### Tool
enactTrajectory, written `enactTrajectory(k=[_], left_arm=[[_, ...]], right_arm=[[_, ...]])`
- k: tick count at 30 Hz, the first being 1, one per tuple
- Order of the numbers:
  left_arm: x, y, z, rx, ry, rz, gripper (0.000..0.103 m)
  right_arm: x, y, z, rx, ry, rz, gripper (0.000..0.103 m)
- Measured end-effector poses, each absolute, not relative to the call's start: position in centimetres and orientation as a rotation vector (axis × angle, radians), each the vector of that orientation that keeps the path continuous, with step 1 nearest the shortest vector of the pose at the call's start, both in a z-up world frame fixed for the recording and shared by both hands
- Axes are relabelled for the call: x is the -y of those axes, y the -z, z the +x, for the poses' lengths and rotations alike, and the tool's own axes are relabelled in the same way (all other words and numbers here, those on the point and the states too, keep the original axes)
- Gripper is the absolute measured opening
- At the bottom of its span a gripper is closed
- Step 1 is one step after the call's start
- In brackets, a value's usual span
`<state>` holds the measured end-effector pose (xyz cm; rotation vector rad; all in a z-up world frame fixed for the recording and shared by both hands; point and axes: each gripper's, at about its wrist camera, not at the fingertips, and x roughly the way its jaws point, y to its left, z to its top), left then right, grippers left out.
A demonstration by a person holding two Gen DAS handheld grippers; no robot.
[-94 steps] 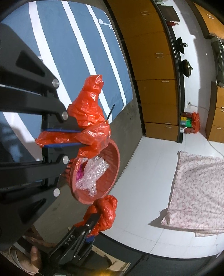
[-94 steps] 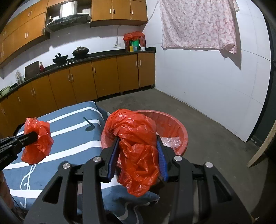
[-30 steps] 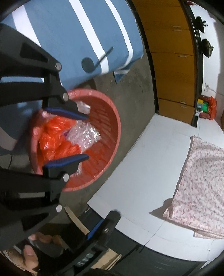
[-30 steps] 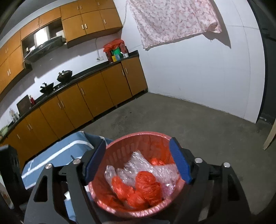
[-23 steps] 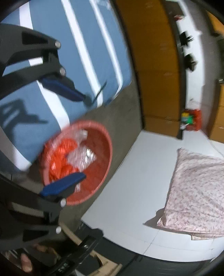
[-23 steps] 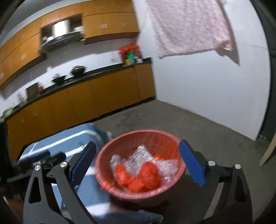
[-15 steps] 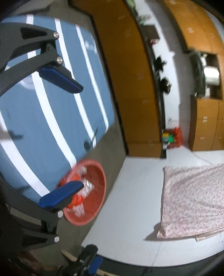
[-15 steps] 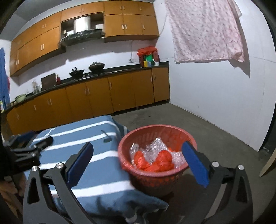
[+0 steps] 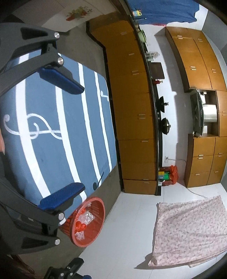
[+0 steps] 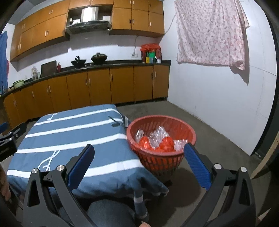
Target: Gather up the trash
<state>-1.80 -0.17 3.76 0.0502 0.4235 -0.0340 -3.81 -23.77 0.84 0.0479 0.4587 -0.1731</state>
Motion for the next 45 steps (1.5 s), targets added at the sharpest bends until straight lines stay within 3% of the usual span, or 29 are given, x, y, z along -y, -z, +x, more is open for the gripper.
enactTrajectory(k=[45], left_arm=[[-0.9,-2.1,-4.0,-0.486,0.021,0.02,0.099]], right_arm=[[22.7,-0.7,-5.1,-0.469,0.22,0.049,0.101]])
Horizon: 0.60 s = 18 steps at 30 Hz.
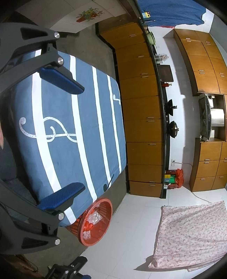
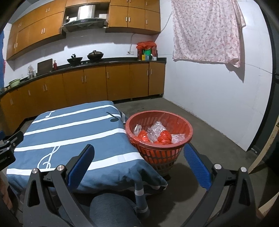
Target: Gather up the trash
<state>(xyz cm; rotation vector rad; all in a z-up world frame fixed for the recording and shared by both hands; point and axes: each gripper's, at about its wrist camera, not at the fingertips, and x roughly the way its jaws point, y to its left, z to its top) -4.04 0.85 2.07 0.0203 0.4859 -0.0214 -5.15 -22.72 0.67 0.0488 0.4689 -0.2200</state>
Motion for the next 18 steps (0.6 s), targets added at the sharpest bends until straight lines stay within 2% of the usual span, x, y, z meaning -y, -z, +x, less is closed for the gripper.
enactTrajectory(k=[18], left_arm=[[-0.85,-2.06,-3.99,-0.491,0.022,0.015,0.099]], right_arm=[[23.23,-0.77,-5.17,-0.466,0.243,0.043,0.101]])
